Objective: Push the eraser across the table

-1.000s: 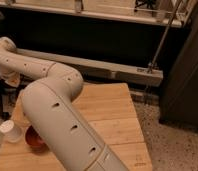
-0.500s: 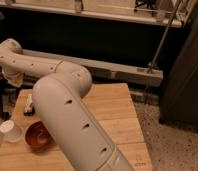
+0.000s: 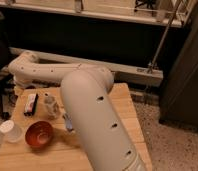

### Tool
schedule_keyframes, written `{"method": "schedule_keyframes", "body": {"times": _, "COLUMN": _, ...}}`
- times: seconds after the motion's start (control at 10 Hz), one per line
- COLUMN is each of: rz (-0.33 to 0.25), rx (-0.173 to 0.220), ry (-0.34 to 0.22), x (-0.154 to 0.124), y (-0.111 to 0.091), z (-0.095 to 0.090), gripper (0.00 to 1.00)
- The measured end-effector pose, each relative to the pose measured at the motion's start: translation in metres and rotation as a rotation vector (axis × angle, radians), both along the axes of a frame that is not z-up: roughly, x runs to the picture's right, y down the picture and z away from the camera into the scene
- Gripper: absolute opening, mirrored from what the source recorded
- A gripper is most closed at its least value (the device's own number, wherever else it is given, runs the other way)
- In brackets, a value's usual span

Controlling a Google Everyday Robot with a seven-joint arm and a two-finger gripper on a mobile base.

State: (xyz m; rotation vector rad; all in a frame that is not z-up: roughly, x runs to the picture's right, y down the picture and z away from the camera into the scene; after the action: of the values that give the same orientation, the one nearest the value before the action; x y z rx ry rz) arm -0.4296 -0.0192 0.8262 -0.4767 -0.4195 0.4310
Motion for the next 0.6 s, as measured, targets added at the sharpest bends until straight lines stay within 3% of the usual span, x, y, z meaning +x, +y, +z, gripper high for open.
{"method": "schedule_keyframes", "body": {"times": 0.4, "rz": -0.053, "rx": 0.109, "ry": -0.049, "x": -0.017, "y": -0.035, "z": 0.010, "gripper": 0.08}}
{"method": "schedule_keyframes", "body": {"times": 0.6, "rz": -0.089, "rx": 0.098, "ry": -0.091, "x": -0.037, "y": -0.028, "z": 0.013, "gripper": 0.00}}
